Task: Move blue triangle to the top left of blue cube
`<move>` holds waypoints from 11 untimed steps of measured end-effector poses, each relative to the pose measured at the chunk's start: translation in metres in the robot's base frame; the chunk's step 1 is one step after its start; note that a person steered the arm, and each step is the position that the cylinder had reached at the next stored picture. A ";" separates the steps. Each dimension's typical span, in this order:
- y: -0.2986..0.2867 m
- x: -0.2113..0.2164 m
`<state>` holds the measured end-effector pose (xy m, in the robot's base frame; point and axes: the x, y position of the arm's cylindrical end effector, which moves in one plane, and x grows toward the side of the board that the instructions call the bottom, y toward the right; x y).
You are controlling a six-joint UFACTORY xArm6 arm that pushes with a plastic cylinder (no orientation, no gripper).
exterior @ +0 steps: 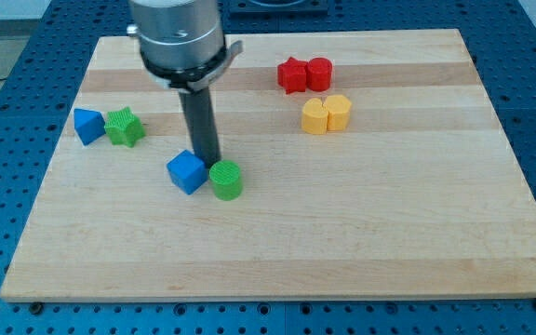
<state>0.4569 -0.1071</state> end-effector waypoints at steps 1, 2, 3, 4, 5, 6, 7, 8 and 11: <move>-0.043 0.025; -0.071 0.021; -0.103 0.007; -0.135 -0.001; -0.197 -0.009; -0.197 -0.028; -0.197 -0.082; -0.189 -0.110; -0.167 -0.034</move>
